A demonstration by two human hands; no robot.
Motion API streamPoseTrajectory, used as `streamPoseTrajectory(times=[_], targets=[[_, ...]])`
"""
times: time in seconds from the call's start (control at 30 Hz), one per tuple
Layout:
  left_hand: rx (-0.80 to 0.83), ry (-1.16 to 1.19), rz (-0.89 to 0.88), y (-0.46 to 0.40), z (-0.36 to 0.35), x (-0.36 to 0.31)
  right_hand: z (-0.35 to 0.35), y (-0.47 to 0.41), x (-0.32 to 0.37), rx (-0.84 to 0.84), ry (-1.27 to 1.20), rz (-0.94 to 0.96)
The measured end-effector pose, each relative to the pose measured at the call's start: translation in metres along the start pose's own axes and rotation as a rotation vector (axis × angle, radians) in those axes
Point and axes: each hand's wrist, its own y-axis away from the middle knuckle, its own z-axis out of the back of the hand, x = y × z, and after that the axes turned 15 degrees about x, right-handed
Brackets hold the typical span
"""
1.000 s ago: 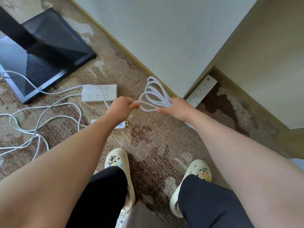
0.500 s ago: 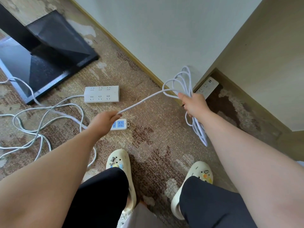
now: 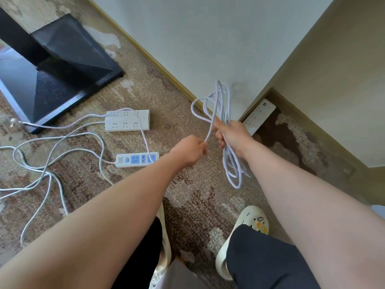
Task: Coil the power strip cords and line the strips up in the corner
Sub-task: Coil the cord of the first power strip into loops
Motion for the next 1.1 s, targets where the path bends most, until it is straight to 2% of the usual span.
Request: streamPoseTrajectory(times=[0.1, 0.17, 0.27, 0.43, 0.57, 0.67, 0.73, 0.9, 1.0, 1.1], targets=[[0.022, 0.3, 0.03, 0.001, 0.002, -0.004, 0.003, -0.001, -0.003, 0.098, -0.127, 0.008], [0.062, 0.344, 0.038, 0.0, 0.002, -0.008, 0.005, -0.002, -0.002, 0.174, -0.164, -0.002], [0.032, 0.143, 0.008, -0.002, -0.007, -0.014, 0.003, -0.004, 0.0, 0.212, -0.064, -0.027], [-0.133, 0.014, -0.029, -0.008, -0.009, -0.005, 0.002, -0.009, -0.003, 0.01, 0.083, -0.011], [-0.135, -0.146, -0.124, -0.002, -0.014, -0.01, 0.003, -0.008, -0.002, 0.062, 0.06, -0.043], [-0.211, -0.191, -0.194, -0.001, -0.018, -0.013, 0.001, -0.007, 0.003, 0.061, 0.051, -0.074], [-0.193, -0.156, -0.21, 0.0, -0.02, -0.012, 0.002, -0.007, 0.005, 0.072, 0.005, -0.062], [0.033, 0.077, -0.171, 0.009, -0.018, 0.014, 0.007, -0.004, 0.012, -0.003, -0.085, 0.01], [0.095, -0.058, -0.116, 0.024, -0.006, 0.054, 0.014, -0.001, 0.016, -0.005, -0.157, 0.009], [0.032, -0.211, 0.004, 0.033, 0.01, 0.097, 0.014, 0.002, 0.014, -0.008, -0.161, 0.012]])
